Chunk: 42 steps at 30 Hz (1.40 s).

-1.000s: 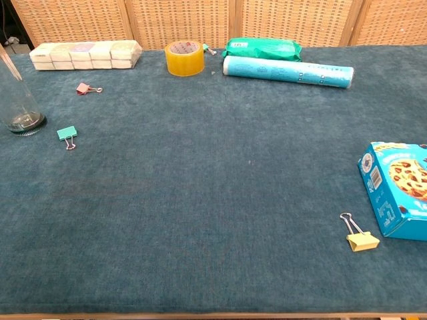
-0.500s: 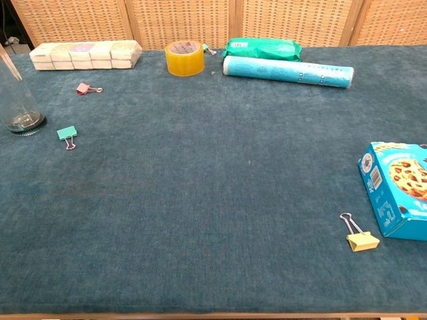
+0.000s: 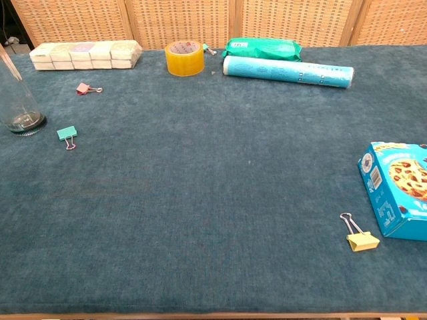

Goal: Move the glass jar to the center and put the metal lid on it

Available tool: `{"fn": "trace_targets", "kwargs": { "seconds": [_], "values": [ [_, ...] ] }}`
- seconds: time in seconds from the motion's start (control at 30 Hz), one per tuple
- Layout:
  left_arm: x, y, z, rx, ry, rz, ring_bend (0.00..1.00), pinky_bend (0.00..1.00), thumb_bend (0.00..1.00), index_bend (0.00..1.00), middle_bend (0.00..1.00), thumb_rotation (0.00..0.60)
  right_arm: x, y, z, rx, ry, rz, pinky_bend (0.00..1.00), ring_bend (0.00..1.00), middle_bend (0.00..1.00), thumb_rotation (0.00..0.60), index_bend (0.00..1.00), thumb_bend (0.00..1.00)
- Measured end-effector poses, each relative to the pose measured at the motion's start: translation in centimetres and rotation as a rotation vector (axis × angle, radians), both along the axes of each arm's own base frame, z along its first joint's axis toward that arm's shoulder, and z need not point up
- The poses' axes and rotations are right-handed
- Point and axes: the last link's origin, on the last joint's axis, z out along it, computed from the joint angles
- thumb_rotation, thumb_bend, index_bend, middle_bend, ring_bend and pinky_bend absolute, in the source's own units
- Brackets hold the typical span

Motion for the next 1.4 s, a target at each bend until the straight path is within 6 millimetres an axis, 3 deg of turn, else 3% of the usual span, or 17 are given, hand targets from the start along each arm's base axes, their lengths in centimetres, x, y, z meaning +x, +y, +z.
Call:
{"fn": "trace_targets", "kwargs": {
  "seconds": [0.23, 0.43, 1.0, 1.1, 1.2, 1.4],
  "values": [
    [-0.1, 2.5, -2.0, -0.041, -0.074, 0.035, 0.0, 0.0, 0.0, 0.0, 0.0, 0.6, -0.1, 0.0, 0.0, 0.004, -0.002, -0.007, 0.0, 0.0, 0.0, 0.6, 0.0, 0.0],
    [1.3, 5.2, -3.2, -0.065, -0.079, 0.027, 0.0, 0.0, 0.0, 0.0, 0.0, 0.6, -0.3, -0.1, 0.1, 0.005, -0.002, -0.017, 0.0, 0.0, 0.0, 0.6, 0.0, 0.0],
    [3.1, 7.3, -6.2, -0.097, -0.099, 0.018, 0.0, 0.0, 0.0, 0.0, 0.0, 0.6, -0.8, -0.4, 0.1, 0.01, -0.005, -0.036, 0.0, 0.0, 0.0, 0.6, 0.0, 0.0],
    [3.2, 7.5, -6.5, -0.094, -0.103, 0.02, 0.0, 0.01, 0.06, 0.0, 0.0, 0.6, -0.9, -0.4, 0.2, 0.007, -0.006, -0.037, 0.0, 0.0, 0.0, 0.6, 0.0, 0.0],
    [3.2, 7.5, -6.7, -0.091, -0.103, 0.024, 0.01, 0.09, 0.18, 0.0, 0.0, 0.6, -0.9, -0.5, 0.3, 0.006, -0.007, -0.036, 0.0, 0.0, 0.0, 0.6, 0.0, 0.0],
    [3.2, 7.6, -7.0, -0.09, -0.099, 0.026, 0.12, 0.18, 0.29, 0.19, 0.12, 0.6, -0.9, -0.4, 0.2, 0.008, -0.008, -0.037, 0.0, 0.0, 0.0, 0.6, 0.0, 0.0]
  ]
}}
